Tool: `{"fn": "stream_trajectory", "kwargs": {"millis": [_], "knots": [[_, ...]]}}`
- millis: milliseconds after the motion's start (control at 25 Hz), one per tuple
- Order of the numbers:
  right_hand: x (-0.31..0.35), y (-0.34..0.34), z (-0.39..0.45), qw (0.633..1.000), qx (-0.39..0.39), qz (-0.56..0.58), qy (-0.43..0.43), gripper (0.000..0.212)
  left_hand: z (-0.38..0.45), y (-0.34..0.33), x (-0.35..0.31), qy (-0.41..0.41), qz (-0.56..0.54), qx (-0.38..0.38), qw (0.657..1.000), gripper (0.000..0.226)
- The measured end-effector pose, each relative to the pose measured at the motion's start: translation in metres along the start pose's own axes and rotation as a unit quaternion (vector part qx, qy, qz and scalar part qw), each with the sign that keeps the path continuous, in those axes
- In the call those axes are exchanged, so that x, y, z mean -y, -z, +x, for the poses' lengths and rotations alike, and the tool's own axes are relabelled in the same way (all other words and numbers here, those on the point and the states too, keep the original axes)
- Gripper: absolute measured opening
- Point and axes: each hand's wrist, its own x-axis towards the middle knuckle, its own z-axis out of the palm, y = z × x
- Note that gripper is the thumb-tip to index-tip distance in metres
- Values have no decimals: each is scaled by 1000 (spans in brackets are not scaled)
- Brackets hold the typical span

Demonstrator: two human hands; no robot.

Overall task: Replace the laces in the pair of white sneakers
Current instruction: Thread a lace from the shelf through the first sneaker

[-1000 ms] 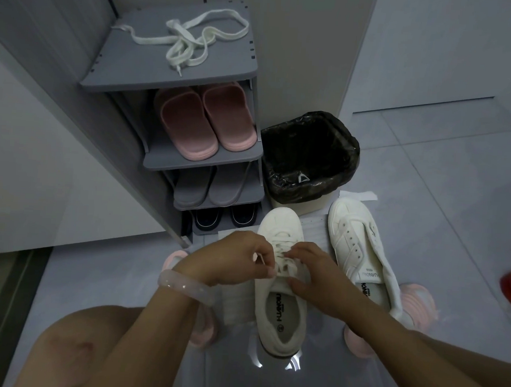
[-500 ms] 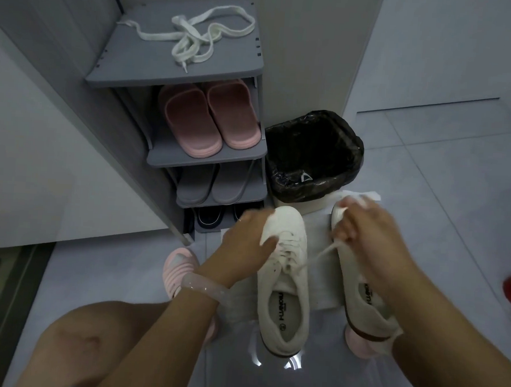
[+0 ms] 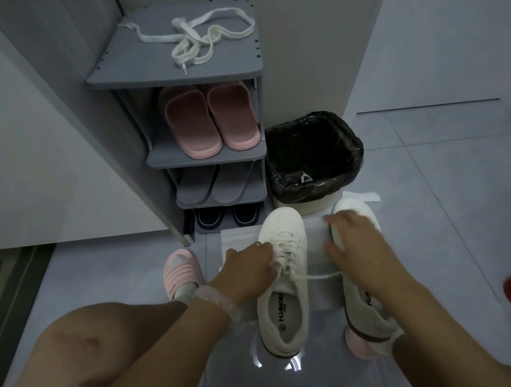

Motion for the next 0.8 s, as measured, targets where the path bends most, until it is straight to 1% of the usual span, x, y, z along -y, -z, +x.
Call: {"fn": "stream_trajectory", "kwargs": {"millis": [40,80,120,160,200,240,280,320,360,440,480,560,640,680,720,800], "knots": [[13,-7,-3,997,33,21,61,48,0,3,-1,-9,-32,-32,999,7],[25,-14,-7,992,72,53,93,45,0,8,-3,-23,-61,-67,996,6],[34,-23,-11,985,99,92,109,39,0,13,-4,-47,-86,-90,991,7],[41,-29,-14,979,99,136,113,27,-2,18,-4,-77,-103,-97,987,5],[45,-31,-14,973,87,187,100,12,-4,23,-4,-106,-110,-90,984,4],[46,-32,-12,963,74,246,76,12,-6,29,-3,-122,-109,-74,984,9],[46,-32,-8,949,55,306,45,19,-8,34,0,-129,-110,-61,984,14],[43,-30,-5,930,32,366,8,21,-9,38,4,-131,-112,-55,983,15],[40,-27,-1,916,-9,401,-21,20,-9,41,9,-132,-113,-54,983,14],[35,-22,2,911,-100,399,-37,19,-6,42,19,-124,-106,-54,985,16],[36,-22,0,911,-130,390,-34,19,-3,39,22,-110,-97,-42,988,17],[39,-26,-3,913,-153,378,-18,19,2,28,28,-69,-54,-5,996,18],[45,-28,-6,912,-145,382,-17,20,5,17,34,-28,-17,29,999,19],[46,-27,-6,900,-143,410,-32,23,6,12,37,-13,-11,42,999,20],[46,-26,-4,875,-138,461,-58,26,6,10,39,0,-10,56,998,23],[45,-20,-1,803,-105,572,-132,33,5,10,39,13,1,91,996,33]]}}
